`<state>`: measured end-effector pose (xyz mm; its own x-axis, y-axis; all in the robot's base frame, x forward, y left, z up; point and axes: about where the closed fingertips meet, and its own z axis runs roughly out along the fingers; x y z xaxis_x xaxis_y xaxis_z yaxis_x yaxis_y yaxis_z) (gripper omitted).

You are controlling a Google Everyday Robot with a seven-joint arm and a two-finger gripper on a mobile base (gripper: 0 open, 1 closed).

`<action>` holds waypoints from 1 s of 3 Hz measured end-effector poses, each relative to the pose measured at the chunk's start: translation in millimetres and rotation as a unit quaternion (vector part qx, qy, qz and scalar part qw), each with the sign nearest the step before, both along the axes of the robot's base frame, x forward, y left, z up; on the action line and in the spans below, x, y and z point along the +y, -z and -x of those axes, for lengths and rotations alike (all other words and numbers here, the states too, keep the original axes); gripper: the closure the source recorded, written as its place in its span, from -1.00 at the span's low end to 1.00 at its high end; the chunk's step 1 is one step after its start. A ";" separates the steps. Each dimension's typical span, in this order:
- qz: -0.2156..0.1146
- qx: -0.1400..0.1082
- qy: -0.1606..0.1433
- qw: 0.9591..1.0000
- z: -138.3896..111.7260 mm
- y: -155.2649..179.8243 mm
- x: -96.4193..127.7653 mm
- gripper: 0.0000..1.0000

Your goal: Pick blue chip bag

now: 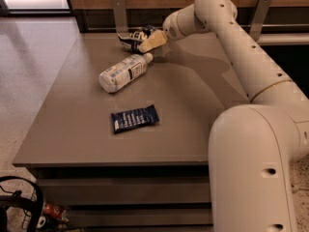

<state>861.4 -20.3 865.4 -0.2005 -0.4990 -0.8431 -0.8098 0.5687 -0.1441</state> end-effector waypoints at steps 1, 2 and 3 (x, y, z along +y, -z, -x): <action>-0.028 -0.006 0.003 1.000 -9.6 -2.4 9.9 -1.00; -0.046 -0.005 -0.014 0.999 -16.0 -1.2 31.4 -1.00; -0.052 0.010 -0.027 0.998 -17.3 10.1 46.0 -1.00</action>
Offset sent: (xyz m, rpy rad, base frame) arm 0.0289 0.0400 0.0175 0.1228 -0.0350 0.0550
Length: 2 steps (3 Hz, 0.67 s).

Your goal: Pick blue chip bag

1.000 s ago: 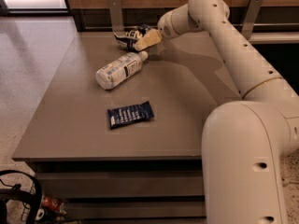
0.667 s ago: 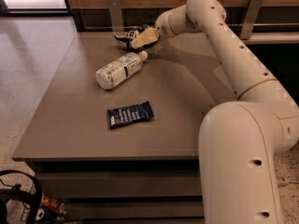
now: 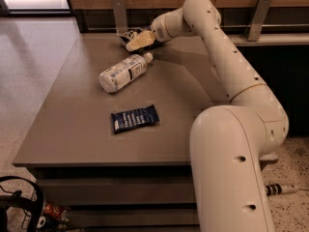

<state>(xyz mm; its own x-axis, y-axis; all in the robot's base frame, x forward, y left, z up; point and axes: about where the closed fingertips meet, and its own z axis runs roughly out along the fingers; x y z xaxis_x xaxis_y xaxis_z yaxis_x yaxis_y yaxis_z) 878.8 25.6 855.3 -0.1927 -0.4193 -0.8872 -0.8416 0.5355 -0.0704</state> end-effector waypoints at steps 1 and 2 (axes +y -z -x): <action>-0.004 0.025 -0.006 1.000 -0.3 19.2 6.2 -1.00; -0.008 0.038 -0.012 0.999 -1.0 32.6 12.1 -0.60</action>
Offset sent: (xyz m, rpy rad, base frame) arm 0.0064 0.0078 -0.0383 0.0255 0.0891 0.0278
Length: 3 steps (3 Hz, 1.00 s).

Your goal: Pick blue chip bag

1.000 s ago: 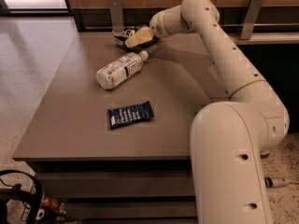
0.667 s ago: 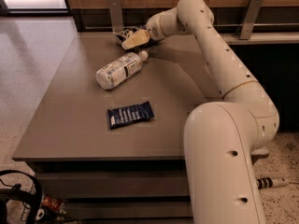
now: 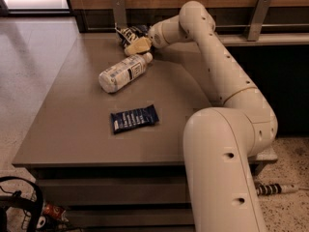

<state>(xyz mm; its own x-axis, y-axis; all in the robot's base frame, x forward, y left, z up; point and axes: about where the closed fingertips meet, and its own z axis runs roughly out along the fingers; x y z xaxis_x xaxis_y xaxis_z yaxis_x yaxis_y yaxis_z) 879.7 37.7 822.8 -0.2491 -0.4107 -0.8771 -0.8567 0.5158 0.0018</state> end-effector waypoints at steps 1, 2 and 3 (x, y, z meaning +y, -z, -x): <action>0.000 0.001 -0.002 1.000 0.1 1.6 2.8 -0.14; 0.001 0.002 -0.003 1.000 0.2 2.5 4.9 0.32; 0.001 0.002 -0.003 1.000 0.3 -2.4 5.1 0.94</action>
Offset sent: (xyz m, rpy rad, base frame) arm -0.0001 0.0026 -0.0015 -0.0008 0.0018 0.0029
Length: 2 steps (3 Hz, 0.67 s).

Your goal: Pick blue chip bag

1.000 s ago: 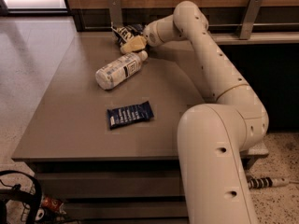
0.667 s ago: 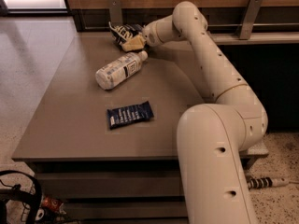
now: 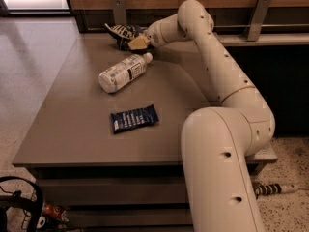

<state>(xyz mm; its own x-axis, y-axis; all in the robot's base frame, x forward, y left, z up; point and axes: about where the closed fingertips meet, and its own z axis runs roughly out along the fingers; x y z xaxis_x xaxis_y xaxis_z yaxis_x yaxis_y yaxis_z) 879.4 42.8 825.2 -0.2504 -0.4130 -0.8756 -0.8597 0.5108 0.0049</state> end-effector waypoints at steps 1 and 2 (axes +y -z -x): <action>0.000 0.000 0.000 1.000 0.0 -1.0 0.0 1.00; 0.000 0.000 0.000 1.000 0.0 -1.7 0.0 1.00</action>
Offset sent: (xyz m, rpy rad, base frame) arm -0.0012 -0.0024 0.0133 -0.0740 0.0171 0.0224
